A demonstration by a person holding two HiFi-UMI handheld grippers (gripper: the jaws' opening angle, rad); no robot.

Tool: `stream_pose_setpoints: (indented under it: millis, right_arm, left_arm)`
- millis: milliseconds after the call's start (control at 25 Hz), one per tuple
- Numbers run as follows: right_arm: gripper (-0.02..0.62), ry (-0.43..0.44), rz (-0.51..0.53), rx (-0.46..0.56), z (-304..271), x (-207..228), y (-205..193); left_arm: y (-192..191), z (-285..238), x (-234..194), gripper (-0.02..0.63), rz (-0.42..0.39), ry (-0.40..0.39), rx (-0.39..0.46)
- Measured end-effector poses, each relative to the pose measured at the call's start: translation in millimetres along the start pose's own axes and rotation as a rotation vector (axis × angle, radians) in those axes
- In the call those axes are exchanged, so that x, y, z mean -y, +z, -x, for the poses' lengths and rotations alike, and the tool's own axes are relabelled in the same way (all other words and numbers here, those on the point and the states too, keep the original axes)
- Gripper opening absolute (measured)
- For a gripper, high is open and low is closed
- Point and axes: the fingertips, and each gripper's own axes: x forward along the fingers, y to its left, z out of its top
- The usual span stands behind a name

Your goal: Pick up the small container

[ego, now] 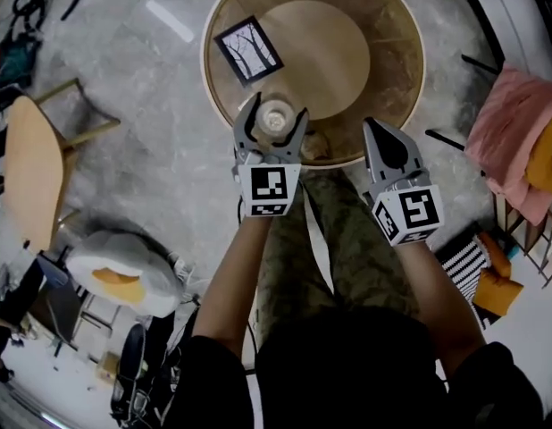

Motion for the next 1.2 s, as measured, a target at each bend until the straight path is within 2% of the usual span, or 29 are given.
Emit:
stream_pose_setpoints:
  millis: [400,760,920,1200]
  right_arm:
    - [0.021,0.015,0.034,0.053,25,-8,68]
    - [0.021,-0.036,0.017,0.122,68,7,131]
    - [0.021,-0.046,0.014,0.166,90,8,171]
    - [0.021,-0.048,0.025,0.238,128,-5,229]
  left_arm:
    - [87,46,-5,0.349,0.026,0.047,0.022]
    - [166,93,11,0.348,0.020,0.050,0.050]
    - [209,117,20,0.350,-0.017,0.031,0.095]
    - [261,158,38,0.350,-0.084,-0.015,0.113]
